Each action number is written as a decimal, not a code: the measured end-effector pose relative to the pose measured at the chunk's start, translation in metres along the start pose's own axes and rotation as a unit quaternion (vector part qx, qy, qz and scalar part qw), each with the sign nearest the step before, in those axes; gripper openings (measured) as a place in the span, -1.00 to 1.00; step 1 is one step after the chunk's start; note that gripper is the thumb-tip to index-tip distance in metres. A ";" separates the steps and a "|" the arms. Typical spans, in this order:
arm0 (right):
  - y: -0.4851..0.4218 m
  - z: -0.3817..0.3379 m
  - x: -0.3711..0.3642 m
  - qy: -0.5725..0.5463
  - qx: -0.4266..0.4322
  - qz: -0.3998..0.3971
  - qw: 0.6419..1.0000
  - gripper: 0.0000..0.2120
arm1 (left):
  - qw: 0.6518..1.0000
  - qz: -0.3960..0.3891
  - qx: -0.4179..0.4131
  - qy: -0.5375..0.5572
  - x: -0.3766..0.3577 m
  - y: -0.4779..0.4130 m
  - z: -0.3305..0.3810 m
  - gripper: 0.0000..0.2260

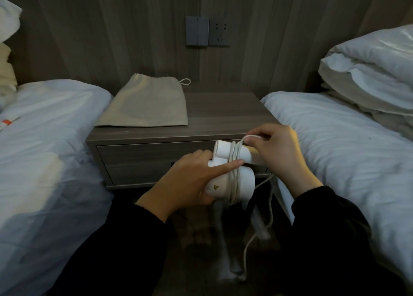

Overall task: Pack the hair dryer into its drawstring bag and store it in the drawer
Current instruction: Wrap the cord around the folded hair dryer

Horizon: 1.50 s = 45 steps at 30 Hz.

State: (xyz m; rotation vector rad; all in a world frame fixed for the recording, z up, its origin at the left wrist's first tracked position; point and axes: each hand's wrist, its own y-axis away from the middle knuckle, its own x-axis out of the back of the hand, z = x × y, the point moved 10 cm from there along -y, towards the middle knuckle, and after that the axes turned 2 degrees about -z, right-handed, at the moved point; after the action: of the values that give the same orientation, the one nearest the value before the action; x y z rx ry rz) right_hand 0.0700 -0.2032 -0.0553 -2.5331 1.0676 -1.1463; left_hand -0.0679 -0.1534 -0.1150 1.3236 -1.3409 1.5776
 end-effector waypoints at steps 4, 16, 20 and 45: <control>0.000 0.004 -0.002 -0.001 -0.016 0.005 1.000 -0.96 | 1.000 -0.022 0.012 0.012 -0.005 0.000 0.001 -0.25; -0.004 0.015 -0.027 0.058 0.009 -0.155 0.986 -0.85 | 0.999 -0.009 -0.017 -0.046 -0.003 0.001 0.006 -0.25; 0.002 0.018 -0.038 0.050 0.022 -0.236 0.970 -0.80 | 0.998 -0.039 -0.008 -0.041 -0.009 0.000 0.009 -0.25; -0.022 0.042 0.003 0.065 0.005 -0.070 0.995 -0.97 | 0.997 -0.055 0.032 0.033 -0.010 0.007 -0.027 -0.20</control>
State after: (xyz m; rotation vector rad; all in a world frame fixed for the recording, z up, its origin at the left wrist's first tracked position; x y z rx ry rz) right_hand 0.1128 -0.1950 -0.0741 -2.5911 0.9209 -1.3659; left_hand -0.0792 -0.1278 -0.1252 1.3482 -1.1670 1.5862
